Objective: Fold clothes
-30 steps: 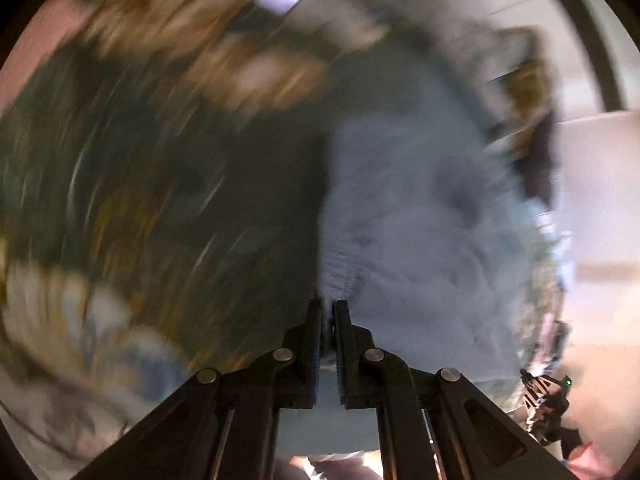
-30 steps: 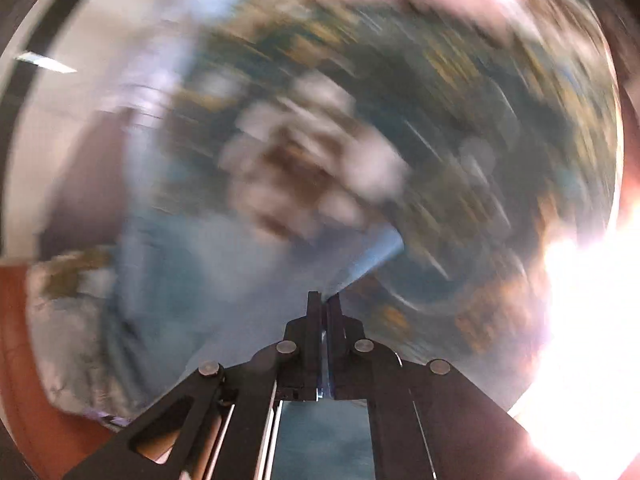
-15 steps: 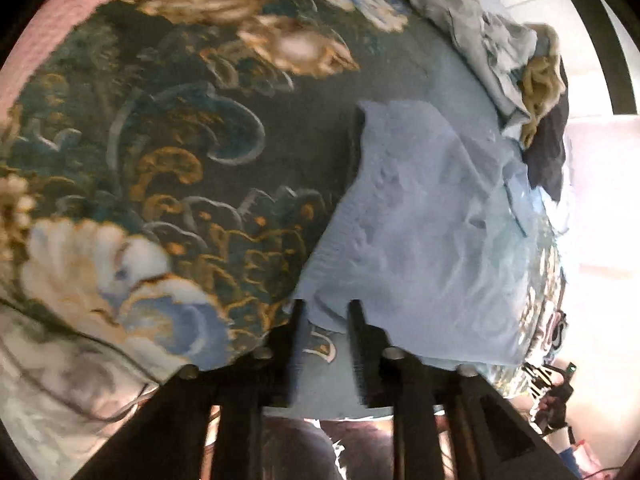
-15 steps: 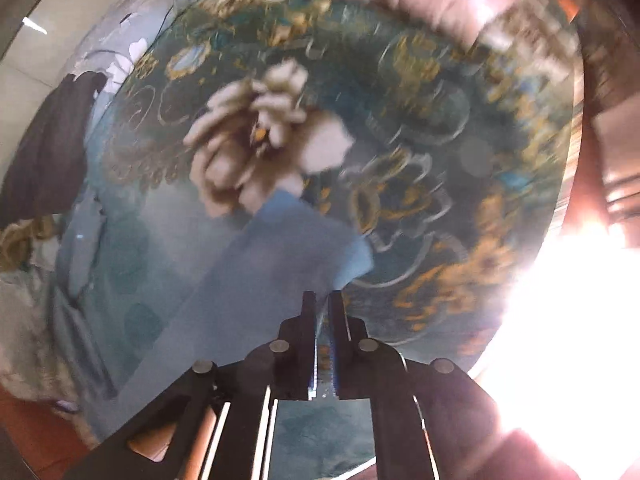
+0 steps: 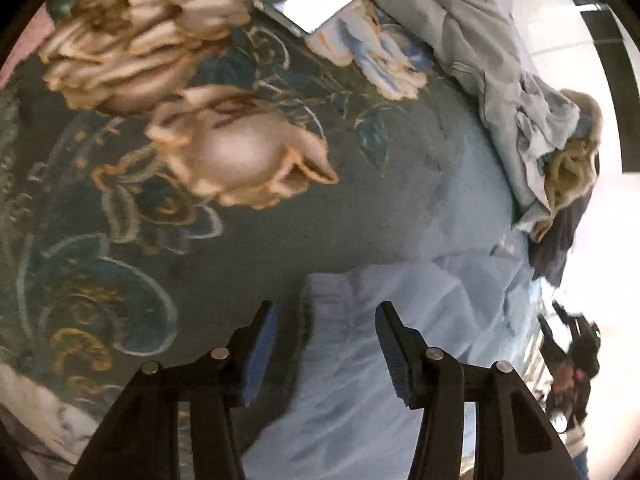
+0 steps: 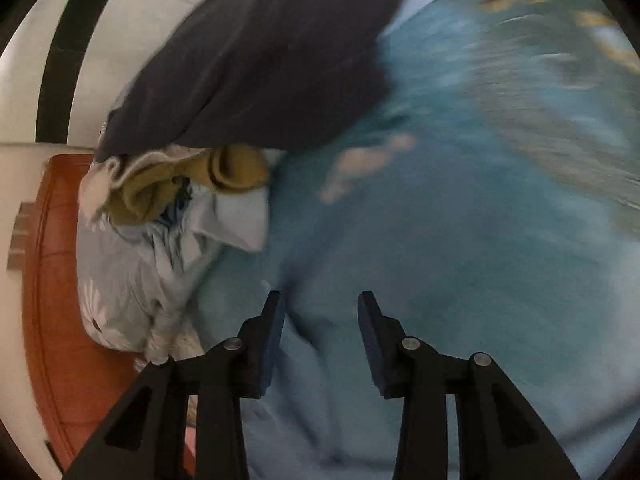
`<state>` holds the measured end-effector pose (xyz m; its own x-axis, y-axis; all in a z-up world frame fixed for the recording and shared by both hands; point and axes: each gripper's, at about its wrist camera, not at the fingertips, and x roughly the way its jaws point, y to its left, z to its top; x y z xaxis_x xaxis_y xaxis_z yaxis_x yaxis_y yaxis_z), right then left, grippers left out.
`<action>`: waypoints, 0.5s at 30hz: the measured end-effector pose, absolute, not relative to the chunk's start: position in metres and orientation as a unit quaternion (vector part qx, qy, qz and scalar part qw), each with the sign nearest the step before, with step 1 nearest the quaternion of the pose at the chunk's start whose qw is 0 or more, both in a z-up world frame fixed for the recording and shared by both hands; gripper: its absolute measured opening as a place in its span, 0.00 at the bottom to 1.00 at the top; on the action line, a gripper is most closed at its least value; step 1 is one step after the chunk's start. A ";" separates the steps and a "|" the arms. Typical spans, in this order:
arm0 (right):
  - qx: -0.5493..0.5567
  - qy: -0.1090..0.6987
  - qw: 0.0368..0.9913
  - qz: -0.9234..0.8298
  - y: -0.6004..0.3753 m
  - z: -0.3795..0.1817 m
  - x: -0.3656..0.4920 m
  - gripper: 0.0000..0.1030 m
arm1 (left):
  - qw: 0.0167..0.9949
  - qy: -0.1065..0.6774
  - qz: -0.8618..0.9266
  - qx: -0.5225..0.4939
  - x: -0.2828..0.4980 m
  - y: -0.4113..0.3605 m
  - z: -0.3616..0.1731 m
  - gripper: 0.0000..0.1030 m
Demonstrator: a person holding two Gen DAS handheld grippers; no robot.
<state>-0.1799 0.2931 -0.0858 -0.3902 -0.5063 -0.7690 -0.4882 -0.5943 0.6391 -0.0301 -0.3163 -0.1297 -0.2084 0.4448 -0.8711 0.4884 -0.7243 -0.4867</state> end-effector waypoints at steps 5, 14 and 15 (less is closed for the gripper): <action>0.593 -0.463 -0.011 -0.659 0.269 -0.123 -0.240 0.38 | 0.047 0.383 -0.670 0.634 -0.033 -0.301 -0.137 0.51; 0.620 -0.439 0.000 -0.650 0.285 -0.132 -0.241 0.02 | 0.080 0.348 -0.700 0.619 -0.045 -0.289 -0.121 0.18; 0.605 -0.433 0.011 -0.668 0.290 -0.118 -0.238 0.02 | 0.075 0.352 -0.709 0.607 -0.048 -0.289 -0.112 0.18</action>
